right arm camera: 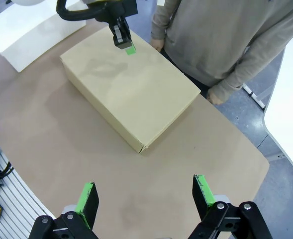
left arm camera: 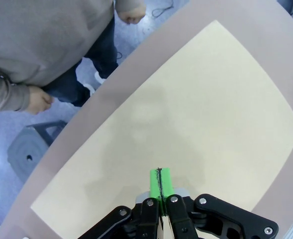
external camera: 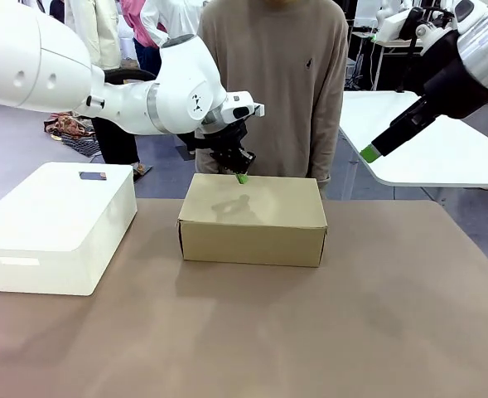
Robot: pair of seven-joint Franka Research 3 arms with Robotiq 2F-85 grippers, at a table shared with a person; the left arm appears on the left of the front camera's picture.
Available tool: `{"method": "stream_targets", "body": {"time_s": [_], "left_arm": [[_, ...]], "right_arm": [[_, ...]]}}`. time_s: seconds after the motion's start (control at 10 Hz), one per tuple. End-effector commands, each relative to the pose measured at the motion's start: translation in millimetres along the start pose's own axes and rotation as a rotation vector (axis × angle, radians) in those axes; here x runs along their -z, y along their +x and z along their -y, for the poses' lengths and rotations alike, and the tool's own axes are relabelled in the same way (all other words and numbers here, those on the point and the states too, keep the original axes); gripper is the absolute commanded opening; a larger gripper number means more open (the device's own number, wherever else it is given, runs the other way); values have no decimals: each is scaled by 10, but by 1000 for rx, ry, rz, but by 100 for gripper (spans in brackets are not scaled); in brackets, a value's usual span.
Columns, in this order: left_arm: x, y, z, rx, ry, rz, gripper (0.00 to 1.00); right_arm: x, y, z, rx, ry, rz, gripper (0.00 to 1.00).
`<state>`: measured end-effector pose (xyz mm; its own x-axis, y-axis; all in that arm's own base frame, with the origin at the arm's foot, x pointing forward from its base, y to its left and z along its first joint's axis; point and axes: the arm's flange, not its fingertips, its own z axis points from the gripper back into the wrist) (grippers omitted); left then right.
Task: Pack the shoes into the box.
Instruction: Press down on the lid of the Shoes Box.
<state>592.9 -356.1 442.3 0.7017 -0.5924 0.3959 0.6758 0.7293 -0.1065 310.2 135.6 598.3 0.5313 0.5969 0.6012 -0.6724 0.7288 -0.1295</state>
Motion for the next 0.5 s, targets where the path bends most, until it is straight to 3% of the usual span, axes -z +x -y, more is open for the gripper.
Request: {"method": "stream_targets", "body": {"time_s": [0.0, 0.4], "left_arm": [[66, -62, -20, -22, 20, -5, 0], [154, -136, -63, -44, 8, -34, 0]], "right_arm": [[-24, 45, 6, 3, -6, -15, 100], [-24, 45, 6, 3, -6, -15, 100]]}}
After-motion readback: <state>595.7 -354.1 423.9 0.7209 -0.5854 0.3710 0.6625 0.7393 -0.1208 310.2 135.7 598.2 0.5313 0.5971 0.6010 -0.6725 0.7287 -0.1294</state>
